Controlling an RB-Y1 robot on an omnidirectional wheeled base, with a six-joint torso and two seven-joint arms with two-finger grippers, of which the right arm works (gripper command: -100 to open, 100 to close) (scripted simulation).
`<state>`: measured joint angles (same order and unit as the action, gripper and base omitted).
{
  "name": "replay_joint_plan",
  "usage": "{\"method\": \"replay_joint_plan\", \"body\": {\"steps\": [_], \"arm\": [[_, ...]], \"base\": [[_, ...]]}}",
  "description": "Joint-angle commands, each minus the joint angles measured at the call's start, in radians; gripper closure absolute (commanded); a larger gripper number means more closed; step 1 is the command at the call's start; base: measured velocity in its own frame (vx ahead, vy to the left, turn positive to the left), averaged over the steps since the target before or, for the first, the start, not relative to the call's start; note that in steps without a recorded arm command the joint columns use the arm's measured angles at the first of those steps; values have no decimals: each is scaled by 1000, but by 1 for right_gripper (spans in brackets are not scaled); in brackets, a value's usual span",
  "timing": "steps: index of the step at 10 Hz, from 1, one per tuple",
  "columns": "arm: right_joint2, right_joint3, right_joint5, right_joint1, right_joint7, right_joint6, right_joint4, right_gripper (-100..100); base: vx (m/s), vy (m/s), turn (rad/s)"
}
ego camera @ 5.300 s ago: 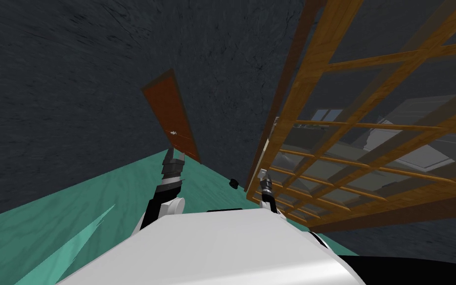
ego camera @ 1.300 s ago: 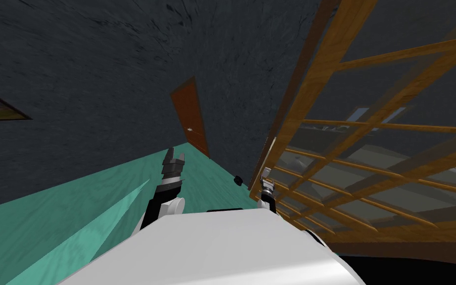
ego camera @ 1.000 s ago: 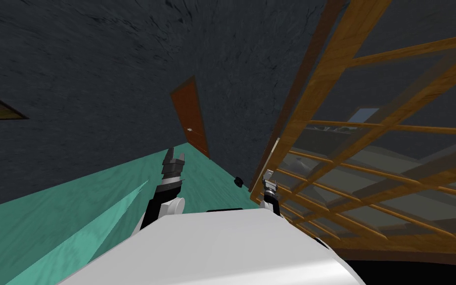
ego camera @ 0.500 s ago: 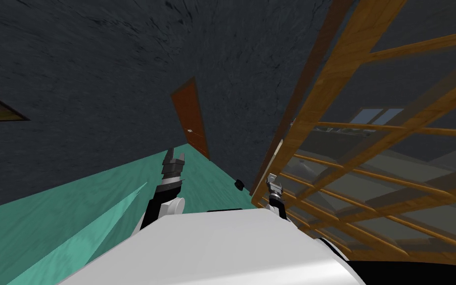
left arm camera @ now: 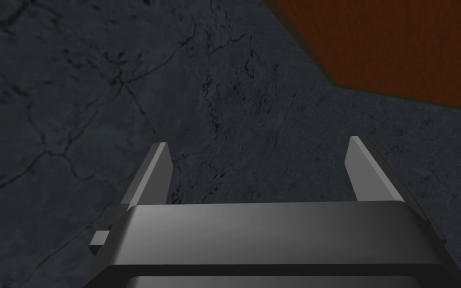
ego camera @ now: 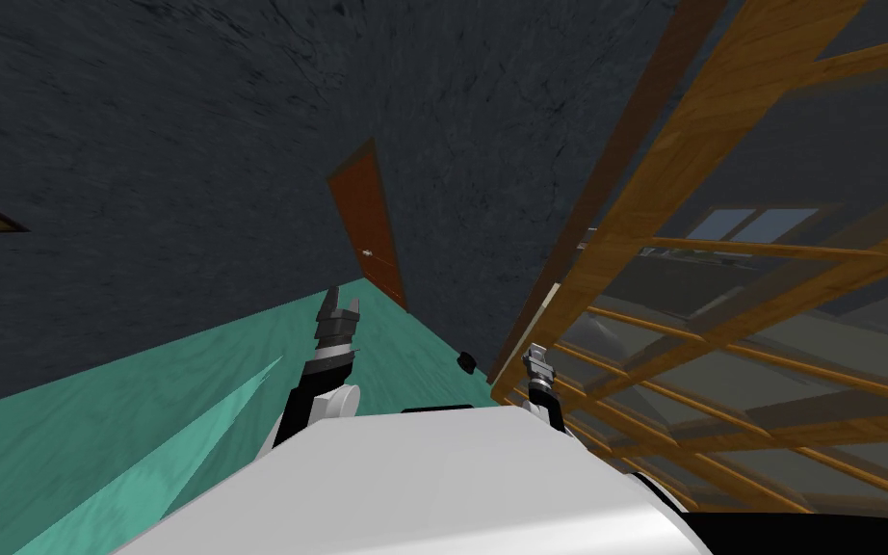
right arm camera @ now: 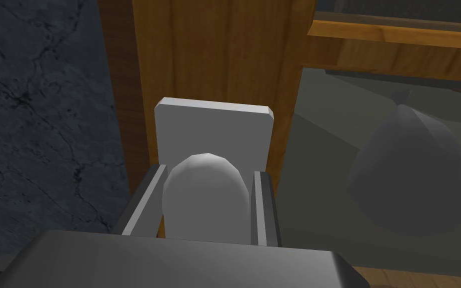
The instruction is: Pull the door open
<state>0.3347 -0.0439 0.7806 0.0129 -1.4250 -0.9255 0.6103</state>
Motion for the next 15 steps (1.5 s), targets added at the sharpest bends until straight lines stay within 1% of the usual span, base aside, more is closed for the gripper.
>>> {"method": "replay_joint_plan", "body": {"steps": [1, 4, 5, 6, 10, 13, 14, 15], "arm": [[-2, -2, -1, 0, 0, 0, 0, 100], [-2, -2, -1, 0, 0, 0, 0, 100], [0, -18, -10, 2, -9, 3, 7, 100], [1, -23, -13, 3, -12, 3, 9, 100], [10, -72, -43, 11, -42, 5, 30, 100], [17, -109, -65, 17, -65, 7, 47, 100], [20, -102, -61, 12, -63, 6, 39, 100], [25, -129, -75, 19, -81, 3, 44, 100]], "base": [[-20, -5, 21], [-4, 0, 2], [-117, -17, 46], [-199, -8, 62], [-193, 19, 51], [-266, 24, 60], [-123, 16, 24], [-200, 14, 64]]}}
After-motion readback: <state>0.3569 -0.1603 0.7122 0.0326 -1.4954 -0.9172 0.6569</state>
